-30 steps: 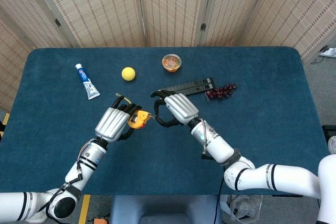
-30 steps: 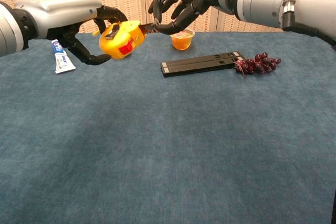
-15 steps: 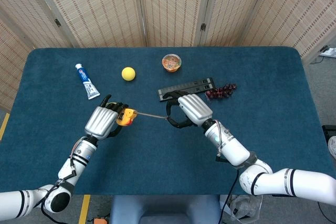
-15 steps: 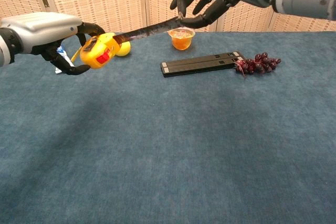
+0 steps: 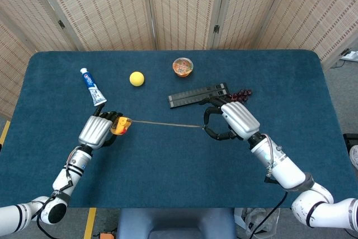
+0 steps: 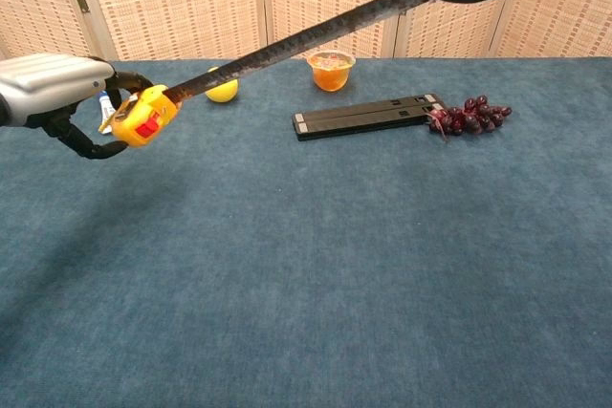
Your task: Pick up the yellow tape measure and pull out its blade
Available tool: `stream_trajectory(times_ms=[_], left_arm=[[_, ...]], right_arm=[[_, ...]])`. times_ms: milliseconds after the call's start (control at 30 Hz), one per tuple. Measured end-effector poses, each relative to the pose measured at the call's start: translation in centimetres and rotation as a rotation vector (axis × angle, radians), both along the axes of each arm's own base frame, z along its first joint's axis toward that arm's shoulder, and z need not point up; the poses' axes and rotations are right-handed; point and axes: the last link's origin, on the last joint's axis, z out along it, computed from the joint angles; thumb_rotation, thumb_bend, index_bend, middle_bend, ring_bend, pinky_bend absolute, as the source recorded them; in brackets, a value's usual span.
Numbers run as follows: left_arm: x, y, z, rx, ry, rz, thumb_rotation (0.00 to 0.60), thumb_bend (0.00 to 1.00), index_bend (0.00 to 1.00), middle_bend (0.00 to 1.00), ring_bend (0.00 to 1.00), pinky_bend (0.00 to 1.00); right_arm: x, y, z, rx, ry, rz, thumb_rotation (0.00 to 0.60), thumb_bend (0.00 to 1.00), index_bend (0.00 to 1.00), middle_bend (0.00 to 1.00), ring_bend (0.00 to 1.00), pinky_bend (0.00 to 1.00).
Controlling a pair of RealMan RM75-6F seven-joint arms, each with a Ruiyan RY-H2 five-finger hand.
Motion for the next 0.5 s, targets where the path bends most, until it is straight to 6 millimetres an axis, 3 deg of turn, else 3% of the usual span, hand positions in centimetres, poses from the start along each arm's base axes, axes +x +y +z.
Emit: stream_trajectory(times_ms=[500], left_arm=[[-0.6, -0.1, -1.0, -0.001, 0.022, 0.021, 0.6, 0.44, 0.43, 0.41, 0.3, 0.08]], right_arm=[[-4.0, 2.5, 4.4, -0.05, -0.051, -0.043, 0.6, 0.42, 0.7, 0.25, 0.18, 0.19]])
